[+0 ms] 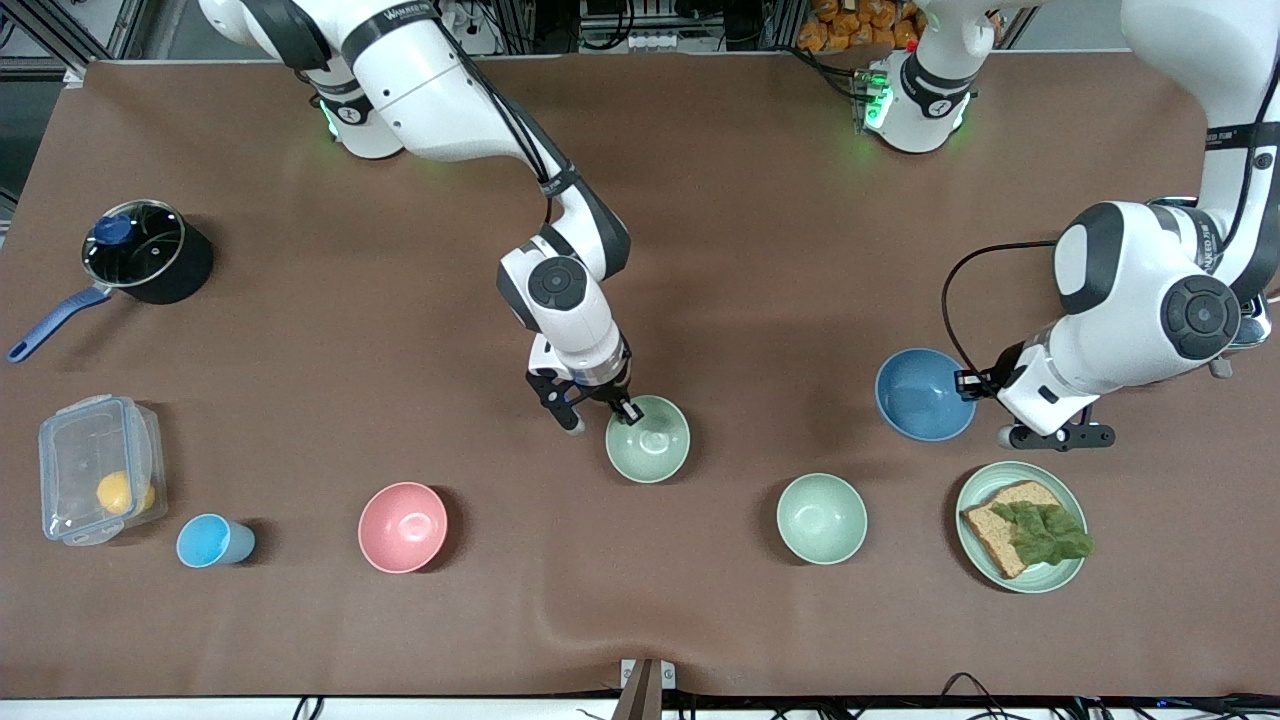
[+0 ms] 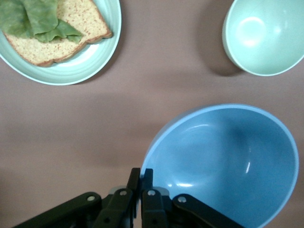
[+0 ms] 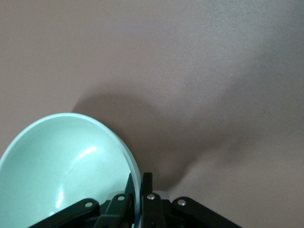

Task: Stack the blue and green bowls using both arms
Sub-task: 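Slide the green bowl toward the table middle with the right gripper, then carry the blue bowl with the left gripper onto the green bowl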

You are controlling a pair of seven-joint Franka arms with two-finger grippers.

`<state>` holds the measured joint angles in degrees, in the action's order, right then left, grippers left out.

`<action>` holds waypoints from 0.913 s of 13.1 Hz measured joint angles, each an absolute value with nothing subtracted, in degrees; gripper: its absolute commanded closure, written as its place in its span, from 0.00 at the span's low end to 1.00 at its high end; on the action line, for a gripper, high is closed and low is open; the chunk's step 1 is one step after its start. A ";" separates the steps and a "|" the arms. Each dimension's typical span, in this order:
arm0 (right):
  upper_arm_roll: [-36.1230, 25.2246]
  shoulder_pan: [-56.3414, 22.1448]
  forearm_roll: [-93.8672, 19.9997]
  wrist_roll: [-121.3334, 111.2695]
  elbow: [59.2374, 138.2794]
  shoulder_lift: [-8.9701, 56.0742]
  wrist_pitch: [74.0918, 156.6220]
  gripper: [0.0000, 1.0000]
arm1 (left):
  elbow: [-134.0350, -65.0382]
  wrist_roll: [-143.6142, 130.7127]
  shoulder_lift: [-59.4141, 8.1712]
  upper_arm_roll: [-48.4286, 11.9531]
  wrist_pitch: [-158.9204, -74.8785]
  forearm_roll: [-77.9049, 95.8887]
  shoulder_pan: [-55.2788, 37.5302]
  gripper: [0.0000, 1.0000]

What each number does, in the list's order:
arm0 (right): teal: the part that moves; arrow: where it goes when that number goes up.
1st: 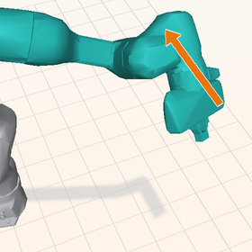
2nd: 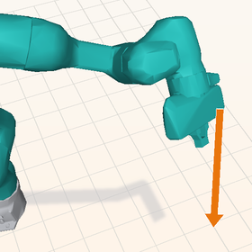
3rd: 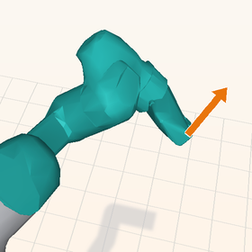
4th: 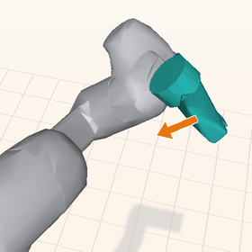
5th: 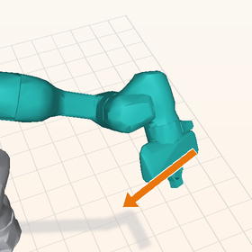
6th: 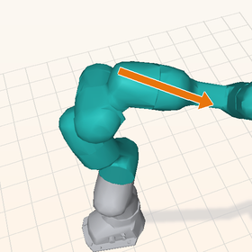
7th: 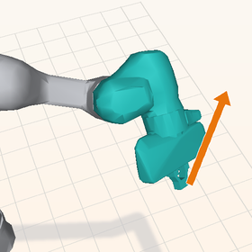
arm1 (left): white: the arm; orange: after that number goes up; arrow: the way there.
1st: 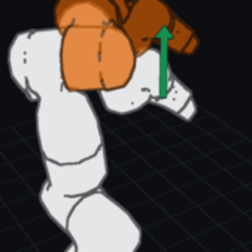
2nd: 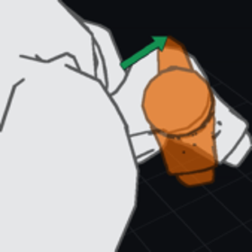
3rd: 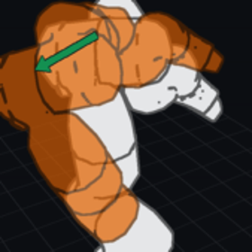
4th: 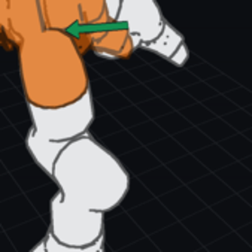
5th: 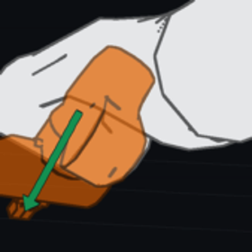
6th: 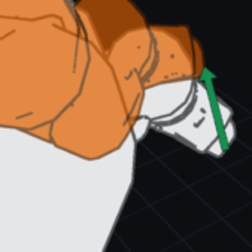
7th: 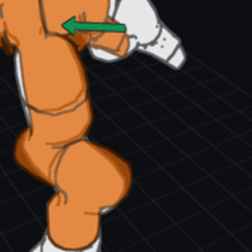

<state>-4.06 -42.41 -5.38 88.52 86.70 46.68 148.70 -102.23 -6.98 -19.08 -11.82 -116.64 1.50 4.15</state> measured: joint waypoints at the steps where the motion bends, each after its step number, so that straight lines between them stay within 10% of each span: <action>1: -4.14 -42.41 -5.38 88.72 86.30 46.79 148.70 0.00 | -102.05 -6.99 -19.09 -11.99 -116.65 1.50 4.03 1.00; 12: -6.05 -37.58 -6.91 91.37 81.86 35.24 126.59 0.00 | -99.36 -19.23 -21.86 -12.89 -116.65 4.48 -3.83 1.00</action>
